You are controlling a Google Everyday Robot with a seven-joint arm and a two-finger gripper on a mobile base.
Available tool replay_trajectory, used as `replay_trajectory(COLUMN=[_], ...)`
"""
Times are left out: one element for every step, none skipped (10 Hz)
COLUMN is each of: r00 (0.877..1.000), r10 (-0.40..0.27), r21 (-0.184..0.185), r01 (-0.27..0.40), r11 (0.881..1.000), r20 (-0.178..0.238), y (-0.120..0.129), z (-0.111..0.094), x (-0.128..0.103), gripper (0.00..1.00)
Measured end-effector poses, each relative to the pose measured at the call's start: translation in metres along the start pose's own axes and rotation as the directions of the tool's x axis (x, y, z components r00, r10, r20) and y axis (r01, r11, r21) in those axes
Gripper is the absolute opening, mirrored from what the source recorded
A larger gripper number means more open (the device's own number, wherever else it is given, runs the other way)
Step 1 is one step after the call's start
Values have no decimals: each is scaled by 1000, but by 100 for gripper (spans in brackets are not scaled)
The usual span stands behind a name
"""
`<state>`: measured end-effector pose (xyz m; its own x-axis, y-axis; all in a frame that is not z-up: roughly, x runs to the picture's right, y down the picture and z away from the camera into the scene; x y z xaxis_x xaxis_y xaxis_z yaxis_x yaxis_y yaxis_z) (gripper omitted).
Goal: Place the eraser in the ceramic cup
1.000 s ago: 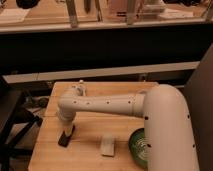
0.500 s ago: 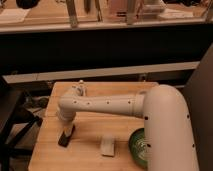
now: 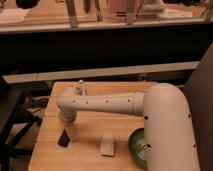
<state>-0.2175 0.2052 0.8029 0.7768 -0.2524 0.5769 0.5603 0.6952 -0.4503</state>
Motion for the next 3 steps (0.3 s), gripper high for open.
replay_trajectory(r00=[1000,1000,999], r10=[-13,-26,-32], r21=[-25,-48,-61], r01=[13,26,34], r11=[1000,999,998], r20=[3,12,24], y=[5,10,13], z=[1,5,9], x=[-2,0,1], gripper=[80,80,80])
